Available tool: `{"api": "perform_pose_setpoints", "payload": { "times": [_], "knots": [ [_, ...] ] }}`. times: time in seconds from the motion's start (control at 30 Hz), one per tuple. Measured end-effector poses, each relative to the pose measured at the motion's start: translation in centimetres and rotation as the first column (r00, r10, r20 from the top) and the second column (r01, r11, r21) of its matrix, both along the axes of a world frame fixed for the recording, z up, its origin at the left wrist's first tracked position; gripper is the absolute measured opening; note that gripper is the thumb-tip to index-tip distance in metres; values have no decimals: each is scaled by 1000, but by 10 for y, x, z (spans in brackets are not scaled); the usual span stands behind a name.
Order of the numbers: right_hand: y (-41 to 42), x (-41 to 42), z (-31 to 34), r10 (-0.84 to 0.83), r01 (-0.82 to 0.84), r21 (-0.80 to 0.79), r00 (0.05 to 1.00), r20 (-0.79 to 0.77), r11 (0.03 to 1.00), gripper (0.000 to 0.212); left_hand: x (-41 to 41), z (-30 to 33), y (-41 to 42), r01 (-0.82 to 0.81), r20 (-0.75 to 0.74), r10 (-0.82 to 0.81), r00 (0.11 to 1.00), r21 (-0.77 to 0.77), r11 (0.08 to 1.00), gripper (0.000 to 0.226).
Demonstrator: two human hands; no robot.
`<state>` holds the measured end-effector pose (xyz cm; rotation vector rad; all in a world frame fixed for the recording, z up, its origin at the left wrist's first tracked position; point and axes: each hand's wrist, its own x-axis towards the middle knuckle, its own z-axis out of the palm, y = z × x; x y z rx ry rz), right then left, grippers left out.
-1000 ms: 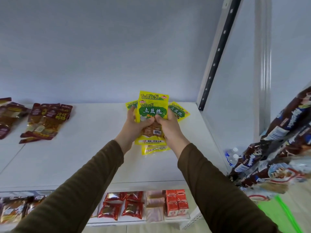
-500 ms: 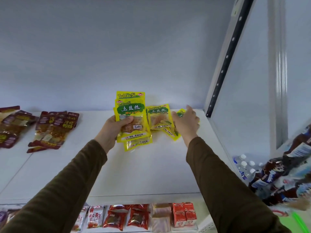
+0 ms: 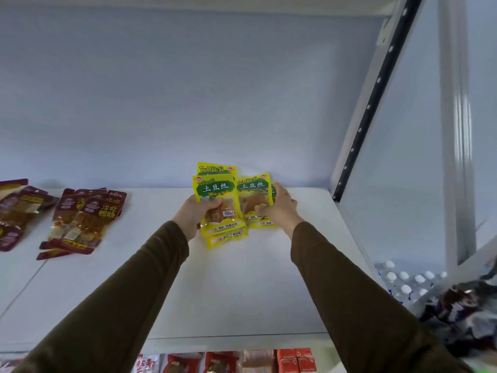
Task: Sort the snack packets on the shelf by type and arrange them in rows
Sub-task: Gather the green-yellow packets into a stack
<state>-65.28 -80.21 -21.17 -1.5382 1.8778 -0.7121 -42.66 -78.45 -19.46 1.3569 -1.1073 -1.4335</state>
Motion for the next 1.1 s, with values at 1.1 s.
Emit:
{"api": "perform_pose_setpoints", "payload": {
  "times": [1.1],
  "knots": [
    [41,153,30,191,-162,-124,505,842,979,55,64,19,30,-225,-47,221,974,-147,963,66]
  ]
}}
